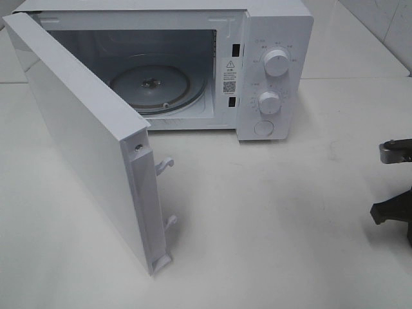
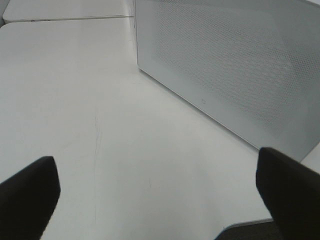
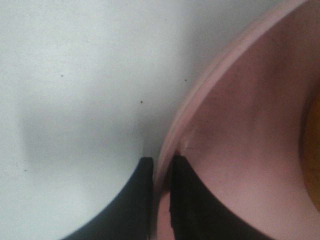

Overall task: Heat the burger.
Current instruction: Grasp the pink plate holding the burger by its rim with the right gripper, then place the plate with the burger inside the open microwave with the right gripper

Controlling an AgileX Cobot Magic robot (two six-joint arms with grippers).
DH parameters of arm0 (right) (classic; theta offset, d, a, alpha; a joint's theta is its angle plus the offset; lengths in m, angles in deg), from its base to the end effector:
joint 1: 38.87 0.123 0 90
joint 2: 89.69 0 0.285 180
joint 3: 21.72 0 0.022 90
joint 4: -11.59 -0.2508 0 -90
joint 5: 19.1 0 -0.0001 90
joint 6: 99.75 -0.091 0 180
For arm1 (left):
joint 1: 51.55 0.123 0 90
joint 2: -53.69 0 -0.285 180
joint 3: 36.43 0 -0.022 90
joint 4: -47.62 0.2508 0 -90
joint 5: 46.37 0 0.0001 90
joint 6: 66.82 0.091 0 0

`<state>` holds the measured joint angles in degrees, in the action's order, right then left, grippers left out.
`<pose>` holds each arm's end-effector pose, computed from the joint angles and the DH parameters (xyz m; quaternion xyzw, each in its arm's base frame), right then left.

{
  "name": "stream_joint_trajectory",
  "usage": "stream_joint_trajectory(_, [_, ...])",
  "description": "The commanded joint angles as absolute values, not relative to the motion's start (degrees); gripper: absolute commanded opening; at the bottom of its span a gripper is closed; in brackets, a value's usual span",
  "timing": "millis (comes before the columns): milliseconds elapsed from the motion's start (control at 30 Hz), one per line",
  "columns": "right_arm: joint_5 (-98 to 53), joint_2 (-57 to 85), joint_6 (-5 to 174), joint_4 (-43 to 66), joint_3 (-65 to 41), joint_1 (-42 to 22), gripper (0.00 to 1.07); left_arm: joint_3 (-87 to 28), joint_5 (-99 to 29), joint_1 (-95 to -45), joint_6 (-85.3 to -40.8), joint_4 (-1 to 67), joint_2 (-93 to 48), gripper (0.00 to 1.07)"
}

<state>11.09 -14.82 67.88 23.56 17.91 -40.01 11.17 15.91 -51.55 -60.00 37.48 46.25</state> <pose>0.2456 -0.0144 0.1159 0.0298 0.9970 -0.0518 0.0491 -0.0096 -0.0142 0.2808 0.0562 0.8489 -0.0572 0.5224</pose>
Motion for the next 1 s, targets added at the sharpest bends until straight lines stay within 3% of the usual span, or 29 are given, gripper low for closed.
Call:
stream_joint_trajectory(33, [12.58, -15.05, 64.67, 24.77, 18.6, -38.01, 0.0, 11.17, 15.1, -51.67, -59.89, 37.19, 47.16, 1.0])
stream_joint_trajectory(400, [16.99, -12.64, 53.32, 35.71, 18.6, -32.16, 0.0, 11.17, 15.1, -51.67, -59.89, 37.19, 47.16, 1.0])
stream_joint_trajectory(1000, [26.56, -5.59, 45.59, 44.88, 18.6, -22.94, 0.0, 11.17, 15.1, -51.67, -59.89, 37.19, 47.16, 1.0])
